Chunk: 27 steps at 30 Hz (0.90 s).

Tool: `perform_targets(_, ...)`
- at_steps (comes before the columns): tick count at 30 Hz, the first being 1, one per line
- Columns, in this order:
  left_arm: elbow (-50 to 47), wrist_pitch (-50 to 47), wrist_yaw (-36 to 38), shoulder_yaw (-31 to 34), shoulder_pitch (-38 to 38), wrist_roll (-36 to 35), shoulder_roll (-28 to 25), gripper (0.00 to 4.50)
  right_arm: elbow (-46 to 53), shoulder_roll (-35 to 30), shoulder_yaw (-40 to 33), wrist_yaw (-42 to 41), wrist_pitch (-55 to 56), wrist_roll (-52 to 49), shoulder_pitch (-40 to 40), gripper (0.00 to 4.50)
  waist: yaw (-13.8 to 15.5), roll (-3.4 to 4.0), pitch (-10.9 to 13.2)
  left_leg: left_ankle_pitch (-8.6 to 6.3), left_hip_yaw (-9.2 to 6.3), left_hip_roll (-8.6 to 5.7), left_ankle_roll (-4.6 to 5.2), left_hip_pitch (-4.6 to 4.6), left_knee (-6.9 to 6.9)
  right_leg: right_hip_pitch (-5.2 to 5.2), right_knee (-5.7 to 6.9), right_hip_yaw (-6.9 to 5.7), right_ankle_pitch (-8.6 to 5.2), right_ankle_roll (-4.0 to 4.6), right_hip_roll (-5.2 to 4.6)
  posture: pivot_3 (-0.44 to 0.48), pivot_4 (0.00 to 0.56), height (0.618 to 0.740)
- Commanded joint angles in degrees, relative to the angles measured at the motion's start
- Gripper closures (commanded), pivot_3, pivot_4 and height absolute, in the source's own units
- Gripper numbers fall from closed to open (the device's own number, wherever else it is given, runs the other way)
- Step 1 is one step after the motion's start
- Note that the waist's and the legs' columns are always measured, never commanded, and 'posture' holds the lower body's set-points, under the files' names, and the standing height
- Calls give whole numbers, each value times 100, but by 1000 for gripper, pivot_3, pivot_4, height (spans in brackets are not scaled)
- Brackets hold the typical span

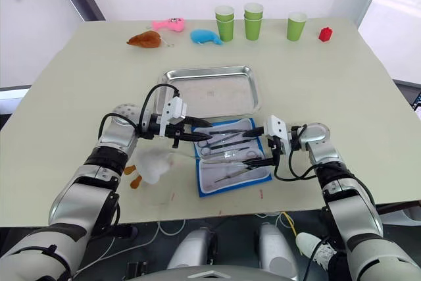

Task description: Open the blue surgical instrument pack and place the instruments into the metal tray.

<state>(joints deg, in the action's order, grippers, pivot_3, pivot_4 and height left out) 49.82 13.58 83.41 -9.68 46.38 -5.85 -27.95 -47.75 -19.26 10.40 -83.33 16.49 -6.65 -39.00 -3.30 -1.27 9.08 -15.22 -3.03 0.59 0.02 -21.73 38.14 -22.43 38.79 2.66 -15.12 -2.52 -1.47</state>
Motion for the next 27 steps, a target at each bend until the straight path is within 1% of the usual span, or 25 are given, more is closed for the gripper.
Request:
perform_targets(1,214,194,-11,-25,135,126,60,2669,-416,15,441,178,-102,554,389,0,-4,0,0,0,0,0,0,0,0,0,0,0,0,0,0,0,150,740)
perform_targets(6,367,288,-16,-55,137,272,92,2669,-405,23,433,199,-106,547,396,0,-13,1,-2,0,-1,0,0,0,0,0,0,0,0,0,0,0,150,740)
perform_targets(7,373,295,-5,-73,121,303,89,3110,-407,24,431,204,-106,547,392,0,-14,1,-4,0,-1,0,0,0,0,0,0,0,0,0,0,0,150,740)
perform_targets(8,380,294,-8,-82,107,328,88,3235,-409,28,432,208,-107,548,387,0,-14,1,-5,0,-1,0,0,1,0,0,0,0,0,0,0,0,150,740)
perform_targets(10,398,281,-45,-71,103,361,94,4071,-418,35,433,216,-108,551,373,0,-15,0,-6,0,-2,0,0,0,-1,0,0,0,0,0,1,0,150,740)
perform_targets(11,407,277,-63,-65,108,373,99,4292,-424,38,433,218,-108,552,365,0,-17,0,-6,0,-2,0,0,0,-1,0,0,0,0,0,1,0,150,740)
perform_targets(20,231,211,-73,-7,52,376,23,4292,-453,53,465,251,-165,595,318,0,-26,0,-7,0,-4,0,0,1,-1,0,0,0,0,0,1,0,150,740)
perform_targets(27,-488,-324,-32,54,-103,227,-87,4292,-492,68,522,300,-171,665,329,0,-45,0,-7,0,-5,0,0,0,-1,0,1,0,0,0,1,0,150,740)
